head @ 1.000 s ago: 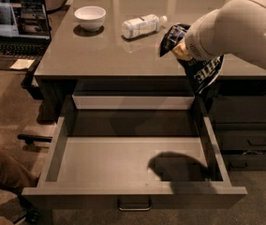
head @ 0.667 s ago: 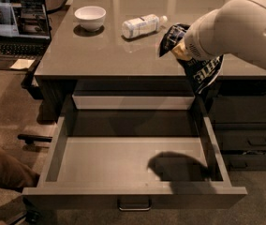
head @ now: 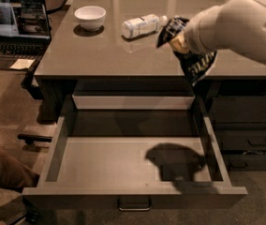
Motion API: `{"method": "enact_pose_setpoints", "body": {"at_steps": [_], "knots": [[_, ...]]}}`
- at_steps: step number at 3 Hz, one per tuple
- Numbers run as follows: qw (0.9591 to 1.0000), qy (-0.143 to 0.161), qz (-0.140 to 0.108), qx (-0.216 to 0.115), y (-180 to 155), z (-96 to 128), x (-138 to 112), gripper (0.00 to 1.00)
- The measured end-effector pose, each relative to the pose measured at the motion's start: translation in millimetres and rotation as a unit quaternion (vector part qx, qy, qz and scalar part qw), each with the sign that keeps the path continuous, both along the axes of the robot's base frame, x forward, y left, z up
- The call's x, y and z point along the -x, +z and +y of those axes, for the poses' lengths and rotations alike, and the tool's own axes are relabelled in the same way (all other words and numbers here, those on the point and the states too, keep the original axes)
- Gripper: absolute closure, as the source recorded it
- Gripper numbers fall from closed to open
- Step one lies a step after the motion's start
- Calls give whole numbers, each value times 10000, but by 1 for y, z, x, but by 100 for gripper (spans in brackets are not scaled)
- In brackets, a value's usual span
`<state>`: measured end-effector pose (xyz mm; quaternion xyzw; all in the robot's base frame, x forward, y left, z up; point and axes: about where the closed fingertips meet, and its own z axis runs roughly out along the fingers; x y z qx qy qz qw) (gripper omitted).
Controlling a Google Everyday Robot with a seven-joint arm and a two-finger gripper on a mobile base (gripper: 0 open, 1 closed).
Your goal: Pick blue chip bag from top drawer and place on counter
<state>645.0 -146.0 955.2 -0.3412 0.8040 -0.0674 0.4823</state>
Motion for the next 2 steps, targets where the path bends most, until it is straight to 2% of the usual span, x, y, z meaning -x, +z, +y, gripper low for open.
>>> {"method": "enact_pose_setpoints", "body": {"at_steps": [1,2], "knots": [[9985,452,-216,-229,4,16,-41,100],[9938,989,-284,-411,4,35,-76,100]]}}
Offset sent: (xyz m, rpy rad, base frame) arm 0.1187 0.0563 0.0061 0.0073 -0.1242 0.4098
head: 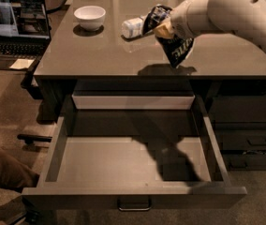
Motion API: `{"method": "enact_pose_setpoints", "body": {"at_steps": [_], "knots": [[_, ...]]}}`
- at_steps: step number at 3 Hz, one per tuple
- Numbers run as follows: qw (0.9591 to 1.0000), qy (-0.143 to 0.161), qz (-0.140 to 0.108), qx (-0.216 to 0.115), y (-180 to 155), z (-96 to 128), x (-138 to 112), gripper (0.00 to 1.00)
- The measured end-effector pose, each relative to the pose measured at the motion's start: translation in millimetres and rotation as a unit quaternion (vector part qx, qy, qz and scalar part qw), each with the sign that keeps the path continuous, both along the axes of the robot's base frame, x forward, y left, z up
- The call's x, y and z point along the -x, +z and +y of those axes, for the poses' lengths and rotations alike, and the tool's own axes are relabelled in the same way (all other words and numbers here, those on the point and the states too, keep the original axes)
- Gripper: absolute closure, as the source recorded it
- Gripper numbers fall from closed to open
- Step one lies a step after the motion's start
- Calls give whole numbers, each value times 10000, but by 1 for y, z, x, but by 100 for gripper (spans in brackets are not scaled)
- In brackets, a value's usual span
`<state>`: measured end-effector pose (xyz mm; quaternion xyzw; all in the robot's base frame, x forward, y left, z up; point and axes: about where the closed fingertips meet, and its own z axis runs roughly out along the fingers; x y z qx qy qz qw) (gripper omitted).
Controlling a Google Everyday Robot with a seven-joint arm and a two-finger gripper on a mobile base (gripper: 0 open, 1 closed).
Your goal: Pick blue chip bag from top drawer and place on counter
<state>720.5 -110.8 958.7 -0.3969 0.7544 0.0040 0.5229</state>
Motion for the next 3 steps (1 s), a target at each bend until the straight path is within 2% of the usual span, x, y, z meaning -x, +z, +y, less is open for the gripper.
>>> {"method": "enact_pose_setpoints", "body": {"at_steps": [1,2,3], "knots": [[9980,585,-70,220,-5,14,-23,82],[9942,884,39,604,-19,21,-39,58],[9914,1017,229,794,-33,25,-49,35]]}}
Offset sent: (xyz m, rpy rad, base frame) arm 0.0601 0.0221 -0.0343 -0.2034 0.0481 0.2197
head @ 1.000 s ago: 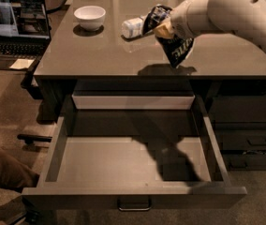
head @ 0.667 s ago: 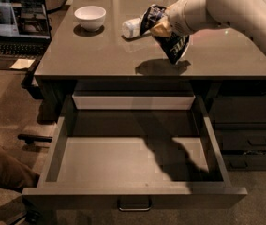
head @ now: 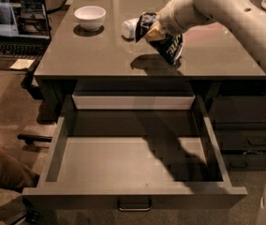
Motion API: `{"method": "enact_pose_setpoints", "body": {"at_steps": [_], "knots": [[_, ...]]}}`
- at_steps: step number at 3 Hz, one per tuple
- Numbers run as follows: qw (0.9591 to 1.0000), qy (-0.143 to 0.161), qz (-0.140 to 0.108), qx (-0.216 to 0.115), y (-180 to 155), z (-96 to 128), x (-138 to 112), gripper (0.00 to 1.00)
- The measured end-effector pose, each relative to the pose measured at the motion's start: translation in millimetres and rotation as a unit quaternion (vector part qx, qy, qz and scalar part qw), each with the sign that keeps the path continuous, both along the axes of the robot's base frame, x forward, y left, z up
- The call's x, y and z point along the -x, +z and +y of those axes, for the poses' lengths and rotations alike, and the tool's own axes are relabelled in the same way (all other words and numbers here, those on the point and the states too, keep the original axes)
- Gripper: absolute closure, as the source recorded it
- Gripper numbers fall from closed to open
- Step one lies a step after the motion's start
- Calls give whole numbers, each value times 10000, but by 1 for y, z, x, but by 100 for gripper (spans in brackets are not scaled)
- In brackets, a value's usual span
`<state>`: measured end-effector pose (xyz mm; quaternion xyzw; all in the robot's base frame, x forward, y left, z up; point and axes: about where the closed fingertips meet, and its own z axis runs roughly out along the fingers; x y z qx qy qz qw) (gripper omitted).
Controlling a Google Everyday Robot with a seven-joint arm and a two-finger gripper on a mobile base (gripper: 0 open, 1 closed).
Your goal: Pick blue chip bag from top drawer and place on counter
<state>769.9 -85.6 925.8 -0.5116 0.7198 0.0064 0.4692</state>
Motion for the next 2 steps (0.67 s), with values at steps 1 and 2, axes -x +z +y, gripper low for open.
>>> {"method": "enact_pose_setpoints", "body": {"at_steps": [1,2], "knots": [[10000,9,17,6,0,0,0,13],[10000,10,17,6,0,1,0,0]]}}
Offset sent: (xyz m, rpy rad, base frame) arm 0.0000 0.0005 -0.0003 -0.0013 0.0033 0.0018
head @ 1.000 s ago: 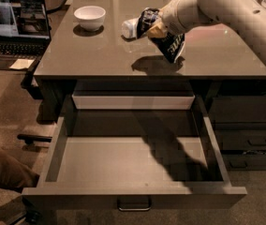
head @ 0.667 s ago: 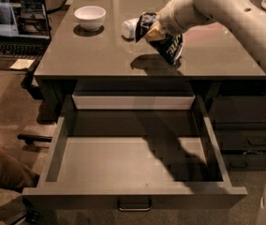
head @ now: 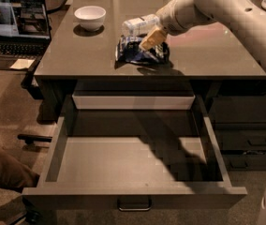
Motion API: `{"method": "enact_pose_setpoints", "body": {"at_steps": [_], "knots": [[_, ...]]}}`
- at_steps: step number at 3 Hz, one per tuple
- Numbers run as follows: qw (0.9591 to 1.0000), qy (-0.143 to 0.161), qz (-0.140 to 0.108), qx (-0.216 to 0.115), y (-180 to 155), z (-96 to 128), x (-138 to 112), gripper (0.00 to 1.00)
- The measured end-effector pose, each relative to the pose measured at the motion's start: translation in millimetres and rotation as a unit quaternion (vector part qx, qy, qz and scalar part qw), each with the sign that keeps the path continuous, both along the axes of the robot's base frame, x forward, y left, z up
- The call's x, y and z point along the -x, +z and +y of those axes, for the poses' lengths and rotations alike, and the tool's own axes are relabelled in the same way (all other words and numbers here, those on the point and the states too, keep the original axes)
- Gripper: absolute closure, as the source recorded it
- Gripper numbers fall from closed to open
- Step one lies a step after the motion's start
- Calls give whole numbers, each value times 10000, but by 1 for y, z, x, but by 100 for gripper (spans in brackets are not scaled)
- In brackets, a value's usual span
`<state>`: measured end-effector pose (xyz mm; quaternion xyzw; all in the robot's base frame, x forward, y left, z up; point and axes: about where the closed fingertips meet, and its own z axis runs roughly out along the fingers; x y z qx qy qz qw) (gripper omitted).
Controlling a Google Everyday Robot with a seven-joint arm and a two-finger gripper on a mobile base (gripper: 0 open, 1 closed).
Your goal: Pick blue chip bag from top drawer and place on counter
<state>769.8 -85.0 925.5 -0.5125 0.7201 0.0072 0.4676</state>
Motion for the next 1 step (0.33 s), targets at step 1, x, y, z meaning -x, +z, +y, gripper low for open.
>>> {"method": "enact_pose_setpoints", "body": {"at_steps": [1], "knots": [[10000,0,0,0,0,0,0,0]]}}
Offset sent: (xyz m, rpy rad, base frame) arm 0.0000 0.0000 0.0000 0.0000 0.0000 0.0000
